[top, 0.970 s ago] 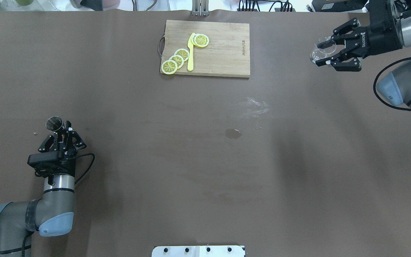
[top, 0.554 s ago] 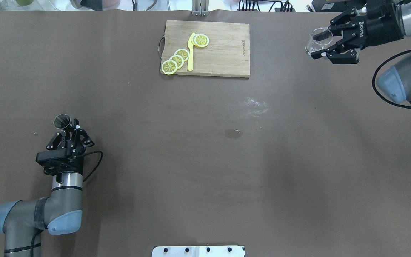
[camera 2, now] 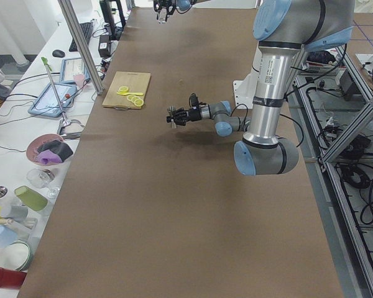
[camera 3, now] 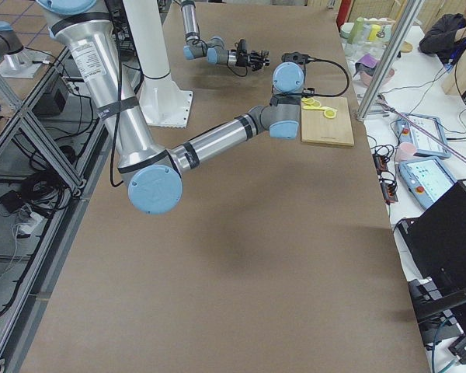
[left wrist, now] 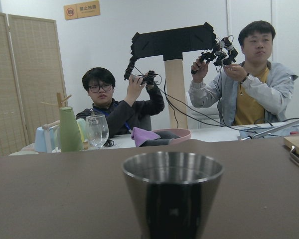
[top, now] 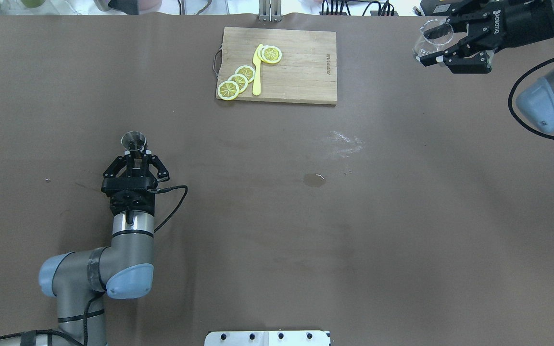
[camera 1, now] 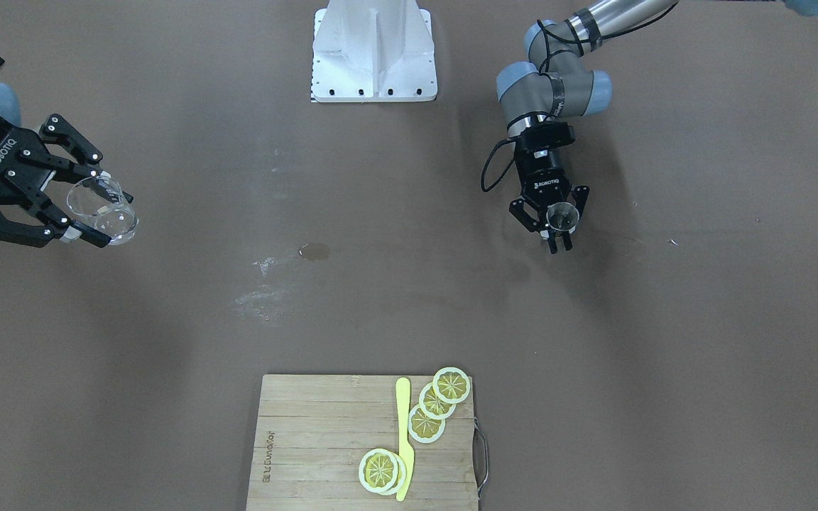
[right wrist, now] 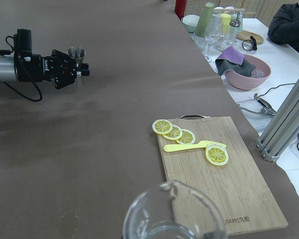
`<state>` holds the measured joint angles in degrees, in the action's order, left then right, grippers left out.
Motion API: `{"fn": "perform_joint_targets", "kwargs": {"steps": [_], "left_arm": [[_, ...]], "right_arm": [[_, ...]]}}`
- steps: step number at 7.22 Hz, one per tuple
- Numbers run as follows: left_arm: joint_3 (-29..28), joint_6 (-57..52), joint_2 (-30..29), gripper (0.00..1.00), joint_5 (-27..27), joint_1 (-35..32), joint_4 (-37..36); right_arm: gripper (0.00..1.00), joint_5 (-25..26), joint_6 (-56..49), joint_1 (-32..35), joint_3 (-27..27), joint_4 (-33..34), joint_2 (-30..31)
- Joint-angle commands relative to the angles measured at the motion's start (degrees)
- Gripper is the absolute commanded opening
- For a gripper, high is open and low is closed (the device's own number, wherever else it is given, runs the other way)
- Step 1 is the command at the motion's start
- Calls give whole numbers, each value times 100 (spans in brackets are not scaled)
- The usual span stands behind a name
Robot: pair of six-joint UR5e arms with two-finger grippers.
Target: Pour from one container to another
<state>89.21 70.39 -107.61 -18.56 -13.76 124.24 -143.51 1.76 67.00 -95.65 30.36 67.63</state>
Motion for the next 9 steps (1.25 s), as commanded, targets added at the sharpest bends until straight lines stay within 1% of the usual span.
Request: {"fn": "perform_joint_targets", "kwargs": {"steps": [1, 2, 3, 4, 5, 6, 7, 8, 9], "left_arm": [[-245, -1888, -653, 5, -374, -56, 965], [-333, -2802, -847, 4, -942, -274, 1528], [-351, -3438, -1084, 4, -1409, -467, 1812], [-360, -3966, -1321, 4, -1797, -652, 1823], [-473, -4633, -1820, 3, -2314, -880, 1815], [-1084, -5057, -2538, 3, -2432, -926, 1815], [-1438, -5114, -2937, 0, -2459, -944, 1823], [-1407, -5114, -2993, 0, -2747, -970, 1858], [-1389, -5114, -3002, 0, -2811, -996, 1876]], "right_arm": [[0, -2, 0, -37, -225, 293, 5], [0, -2, -9, -64, -374, 669, -56], [0, 7, -174, -125, -410, 760, -39], [0, -19, -367, -135, -410, 830, -4], [0, 42, -482, -204, -541, 1179, -13], [0, 199, -1058, -240, -829, 1826, -4], [0, 218, -1664, -284, -1067, 2520, -4], [0, 218, -2018, -302, -1183, 2953, -13], [0, 279, -2161, -310, -1279, 3184, 13]]}}
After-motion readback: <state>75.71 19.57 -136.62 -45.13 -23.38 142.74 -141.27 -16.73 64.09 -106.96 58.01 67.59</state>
